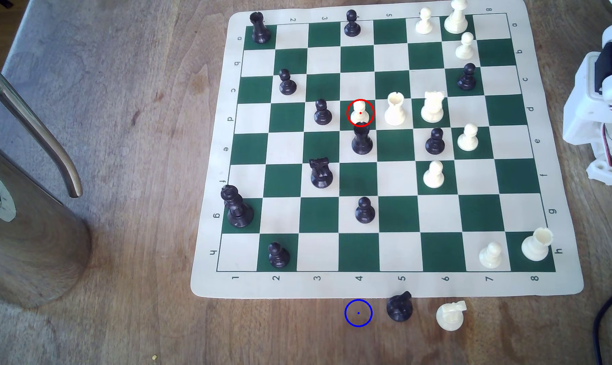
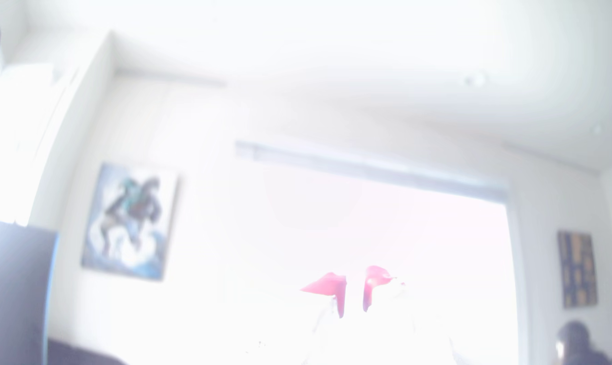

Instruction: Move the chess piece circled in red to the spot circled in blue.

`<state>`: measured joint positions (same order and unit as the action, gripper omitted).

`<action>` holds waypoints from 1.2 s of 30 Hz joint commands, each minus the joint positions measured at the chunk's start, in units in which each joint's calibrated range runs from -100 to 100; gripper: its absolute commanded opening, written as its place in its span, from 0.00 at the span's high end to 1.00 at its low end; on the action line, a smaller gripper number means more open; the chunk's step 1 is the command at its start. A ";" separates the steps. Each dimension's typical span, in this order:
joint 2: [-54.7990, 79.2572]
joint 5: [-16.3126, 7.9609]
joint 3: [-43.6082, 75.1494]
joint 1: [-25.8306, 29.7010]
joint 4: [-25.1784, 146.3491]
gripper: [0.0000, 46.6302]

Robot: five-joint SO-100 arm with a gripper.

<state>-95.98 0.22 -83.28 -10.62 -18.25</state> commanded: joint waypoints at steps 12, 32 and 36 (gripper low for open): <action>8.63 2.25 21.54 -1.07 52.48 0.99; 64.23 -13.04 61.16 3.93 77.87 0.99; 72.89 -15.09 68.05 2.68 84.09 0.99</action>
<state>-28.36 -13.11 -25.26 -6.49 62.15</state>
